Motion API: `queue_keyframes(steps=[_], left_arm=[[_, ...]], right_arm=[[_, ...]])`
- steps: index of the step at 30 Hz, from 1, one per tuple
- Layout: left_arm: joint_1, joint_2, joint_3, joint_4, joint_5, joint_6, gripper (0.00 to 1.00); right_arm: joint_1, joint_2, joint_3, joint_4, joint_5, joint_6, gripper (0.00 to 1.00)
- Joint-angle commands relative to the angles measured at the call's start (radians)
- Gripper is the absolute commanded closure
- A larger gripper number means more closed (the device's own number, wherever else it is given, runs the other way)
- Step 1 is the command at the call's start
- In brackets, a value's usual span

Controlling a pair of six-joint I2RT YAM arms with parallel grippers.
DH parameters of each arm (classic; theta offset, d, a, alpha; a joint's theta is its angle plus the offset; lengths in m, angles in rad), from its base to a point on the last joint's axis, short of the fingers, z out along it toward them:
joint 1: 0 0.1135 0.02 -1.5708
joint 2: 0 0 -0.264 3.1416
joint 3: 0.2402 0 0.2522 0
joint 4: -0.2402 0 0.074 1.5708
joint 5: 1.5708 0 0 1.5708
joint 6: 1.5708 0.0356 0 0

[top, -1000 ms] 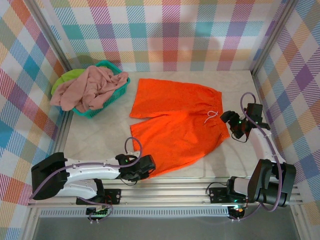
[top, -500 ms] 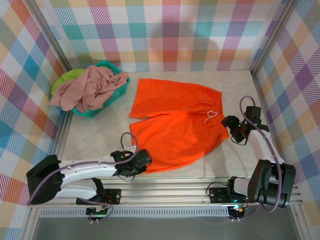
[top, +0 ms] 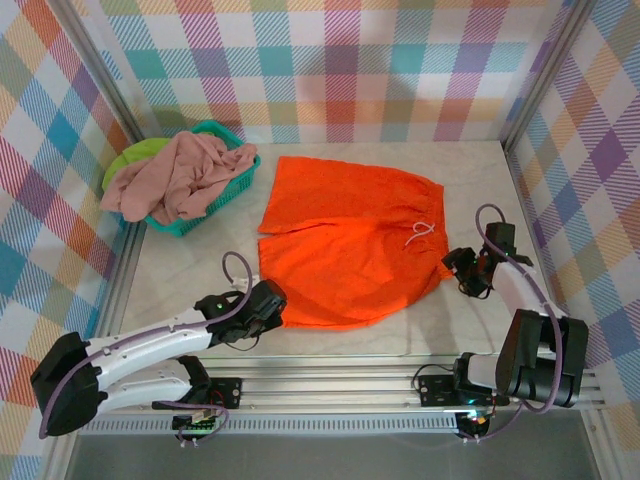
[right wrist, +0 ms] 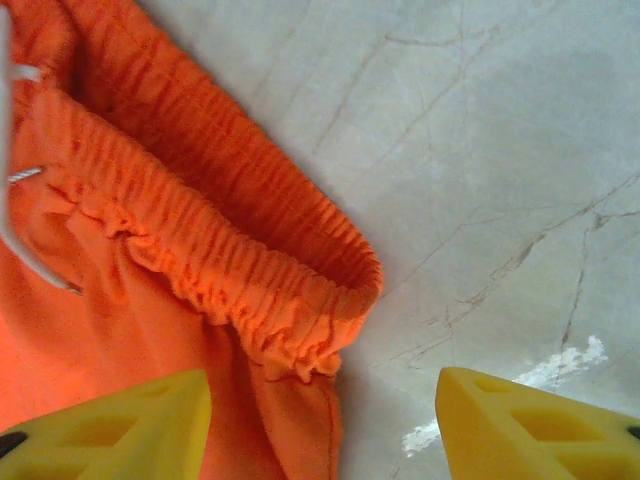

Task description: Fold and stack the shorts

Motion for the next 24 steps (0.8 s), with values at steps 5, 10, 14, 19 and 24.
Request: queue_keyframes(steps=[5, 10, 14, 19, 24], left_arm=[[0.011, 0.043, -0.015, 0.048, -0.001, 0.026, 1.0], [0.011, 0.047, -0.015, 0.057, -0.005, 0.025, 1.0], [0.011, 0.048, -0.015, 0.064, -0.01, 0.025, 1.0], [0.011, 0.052, -0.014, 0.065, -0.018, 0.025, 1.0], [0.019, 0.037, -0.002, 0.054, -0.039, 0.031, 1.0]], right_arm=[[0.0, 0.093, -0.009, 0.098, -0.085, 0.024, 0.43], [-0.001, 0.122, -0.013, 0.132, -0.069, 0.023, 0.46], [-0.001, 0.167, -0.01, 0.158, -0.08, 0.023, 0.5], [0.0, 0.186, -0.007, 0.175, -0.081, 0.024, 0.64], [0.0, 0.178, -0.008, 0.17, -0.071, 0.023, 0.84]])
